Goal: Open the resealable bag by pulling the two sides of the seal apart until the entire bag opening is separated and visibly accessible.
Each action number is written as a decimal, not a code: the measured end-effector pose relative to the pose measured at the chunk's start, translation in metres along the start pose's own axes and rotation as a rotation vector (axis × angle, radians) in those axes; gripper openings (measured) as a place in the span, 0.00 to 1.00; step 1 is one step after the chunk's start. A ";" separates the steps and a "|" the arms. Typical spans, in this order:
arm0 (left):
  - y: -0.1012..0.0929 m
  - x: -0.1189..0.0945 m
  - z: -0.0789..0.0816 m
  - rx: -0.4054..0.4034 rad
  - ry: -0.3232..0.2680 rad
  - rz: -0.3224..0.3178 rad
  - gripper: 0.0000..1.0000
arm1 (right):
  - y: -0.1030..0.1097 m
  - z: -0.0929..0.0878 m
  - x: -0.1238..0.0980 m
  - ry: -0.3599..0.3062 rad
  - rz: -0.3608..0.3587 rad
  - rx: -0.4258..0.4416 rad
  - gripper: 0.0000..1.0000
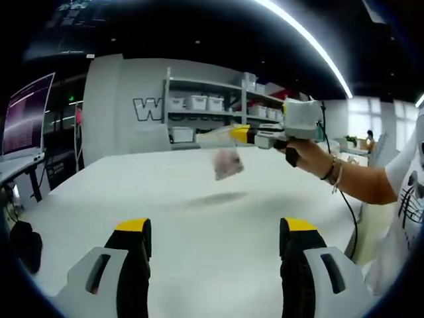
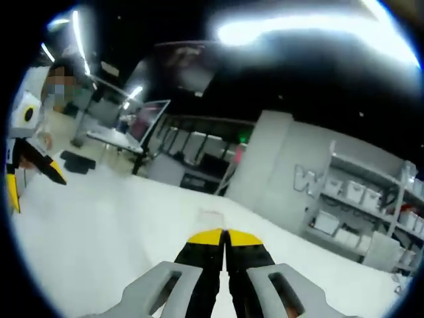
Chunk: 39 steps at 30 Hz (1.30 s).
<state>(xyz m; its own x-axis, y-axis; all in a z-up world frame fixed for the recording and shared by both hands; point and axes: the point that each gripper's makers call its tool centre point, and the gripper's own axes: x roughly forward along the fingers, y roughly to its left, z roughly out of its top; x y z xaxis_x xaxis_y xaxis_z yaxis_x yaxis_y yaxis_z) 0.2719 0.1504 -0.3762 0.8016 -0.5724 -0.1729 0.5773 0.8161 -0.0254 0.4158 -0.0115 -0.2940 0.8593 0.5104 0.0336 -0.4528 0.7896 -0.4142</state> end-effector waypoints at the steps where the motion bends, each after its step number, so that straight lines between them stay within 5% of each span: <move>1: 0.000 0.000 0.000 -0.002 -0.002 0.000 0.78 | 0.000 0.001 -0.001 -0.004 -0.003 0.002 0.00; 39: 0.001 0.007 -0.008 -0.019 0.011 -0.036 0.76 | 0.009 -0.004 -0.051 -0.055 -0.090 0.247 0.00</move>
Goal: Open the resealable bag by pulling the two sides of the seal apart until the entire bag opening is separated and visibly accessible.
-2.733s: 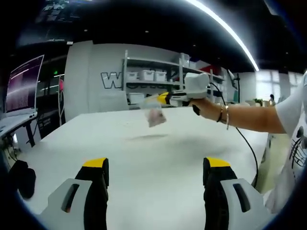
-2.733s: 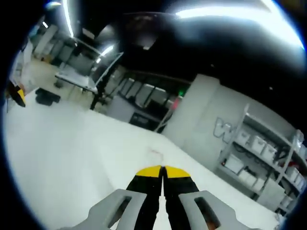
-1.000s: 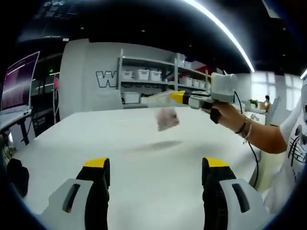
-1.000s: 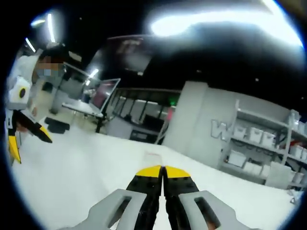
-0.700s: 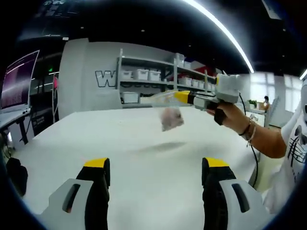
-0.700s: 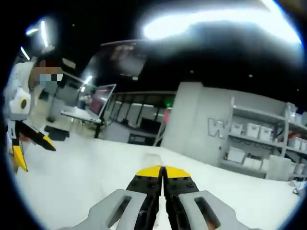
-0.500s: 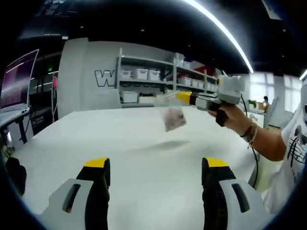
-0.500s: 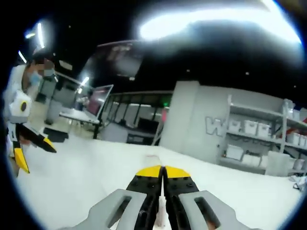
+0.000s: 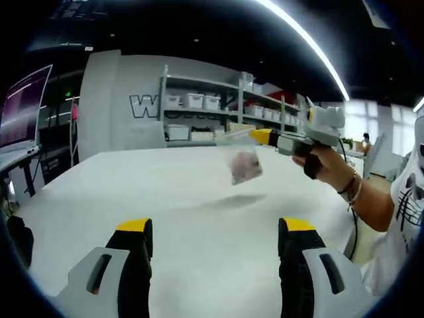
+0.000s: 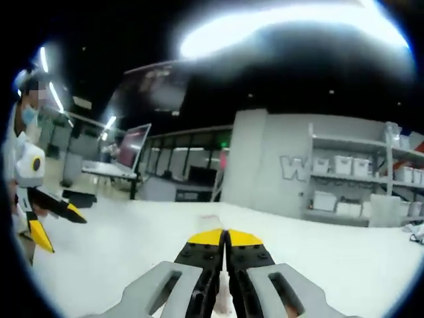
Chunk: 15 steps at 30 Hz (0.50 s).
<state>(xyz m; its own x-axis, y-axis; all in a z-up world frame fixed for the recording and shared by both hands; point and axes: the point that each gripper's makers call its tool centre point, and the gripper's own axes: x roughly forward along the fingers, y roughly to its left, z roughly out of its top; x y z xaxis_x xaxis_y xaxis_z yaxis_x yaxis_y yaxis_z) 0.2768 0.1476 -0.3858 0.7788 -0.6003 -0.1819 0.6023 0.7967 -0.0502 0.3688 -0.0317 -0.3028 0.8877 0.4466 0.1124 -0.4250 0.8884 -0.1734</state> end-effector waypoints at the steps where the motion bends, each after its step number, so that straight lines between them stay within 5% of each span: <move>1: 0.000 0.000 0.000 0.000 0.000 0.000 0.76 | 0.000 0.000 -0.002 -0.002 -0.002 0.008 0.00; 15: -0.004 0.000 -0.004 -0.002 0.004 -0.009 0.76 | 0.015 0.003 -0.018 -0.016 0.019 0.050 0.00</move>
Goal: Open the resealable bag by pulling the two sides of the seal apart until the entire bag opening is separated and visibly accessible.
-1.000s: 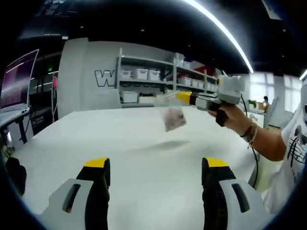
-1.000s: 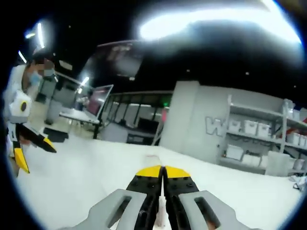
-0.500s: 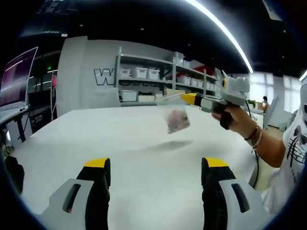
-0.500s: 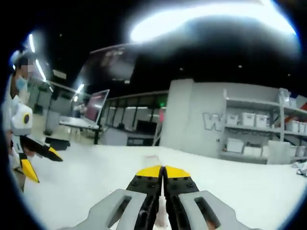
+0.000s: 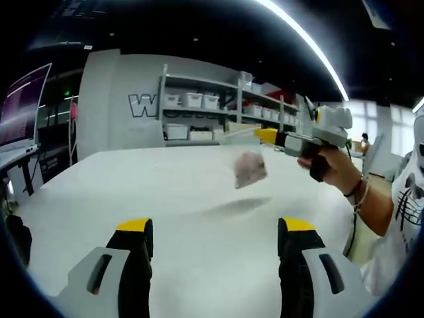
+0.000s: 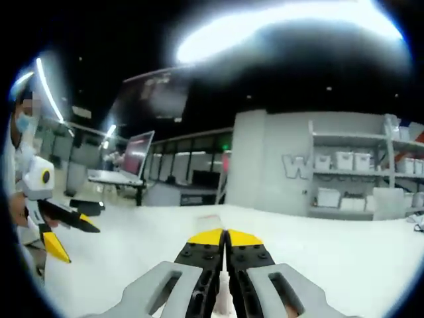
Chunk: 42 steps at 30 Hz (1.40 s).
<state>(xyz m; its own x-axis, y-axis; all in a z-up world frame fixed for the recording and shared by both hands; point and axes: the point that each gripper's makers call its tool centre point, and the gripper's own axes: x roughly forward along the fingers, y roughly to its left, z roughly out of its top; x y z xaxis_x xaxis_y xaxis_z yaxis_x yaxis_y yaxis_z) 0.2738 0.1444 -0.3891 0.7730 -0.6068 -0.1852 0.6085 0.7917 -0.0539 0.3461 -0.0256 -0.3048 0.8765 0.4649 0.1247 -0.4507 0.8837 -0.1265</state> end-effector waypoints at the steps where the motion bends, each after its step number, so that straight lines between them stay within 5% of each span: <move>1: 0.000 0.000 0.000 0.001 0.001 0.000 0.76 | 0.001 -0.001 -0.001 0.000 0.002 0.006 0.00; 42: -0.016 0.007 -0.001 0.017 0.017 -0.041 0.71 | 0.022 0.003 -0.051 -0.009 0.067 0.050 0.00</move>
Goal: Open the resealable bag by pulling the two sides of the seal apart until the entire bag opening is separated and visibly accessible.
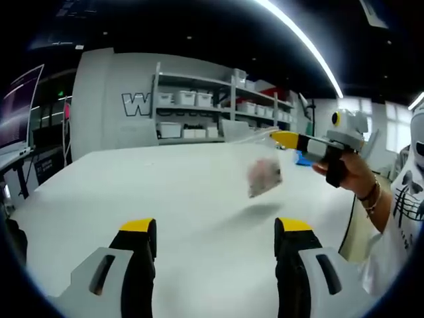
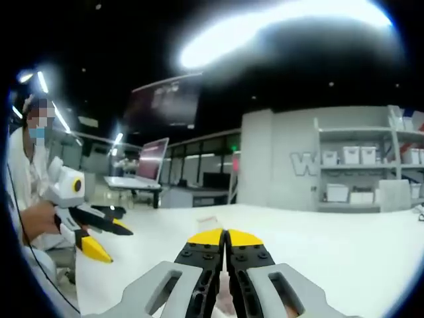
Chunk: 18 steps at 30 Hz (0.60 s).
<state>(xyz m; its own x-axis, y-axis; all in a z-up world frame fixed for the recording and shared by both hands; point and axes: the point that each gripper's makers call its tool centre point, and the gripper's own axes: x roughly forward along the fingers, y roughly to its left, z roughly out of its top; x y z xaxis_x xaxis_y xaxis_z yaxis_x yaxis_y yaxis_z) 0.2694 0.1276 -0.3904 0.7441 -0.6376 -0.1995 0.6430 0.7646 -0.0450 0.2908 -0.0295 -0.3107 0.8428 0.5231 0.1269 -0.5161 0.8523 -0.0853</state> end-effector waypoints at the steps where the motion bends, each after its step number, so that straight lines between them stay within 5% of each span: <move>1: 0.000 0.000 0.000 0.000 -0.001 -0.002 0.71 | 0.001 0.001 -0.001 -0.002 0.003 0.000 0.00; 18: -0.014 0.006 0.005 0.023 -0.012 -0.066 0.64 | 0.017 -0.007 -0.021 0.027 0.043 0.003 0.00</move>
<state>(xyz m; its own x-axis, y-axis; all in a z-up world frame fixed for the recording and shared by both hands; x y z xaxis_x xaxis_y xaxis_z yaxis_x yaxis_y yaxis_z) 0.2658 0.1126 -0.3860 0.7023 -0.6874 -0.1852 0.6944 0.7188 -0.0346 0.2655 -0.0255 -0.3214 0.8236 0.5589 0.0965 -0.5524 0.8290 -0.0875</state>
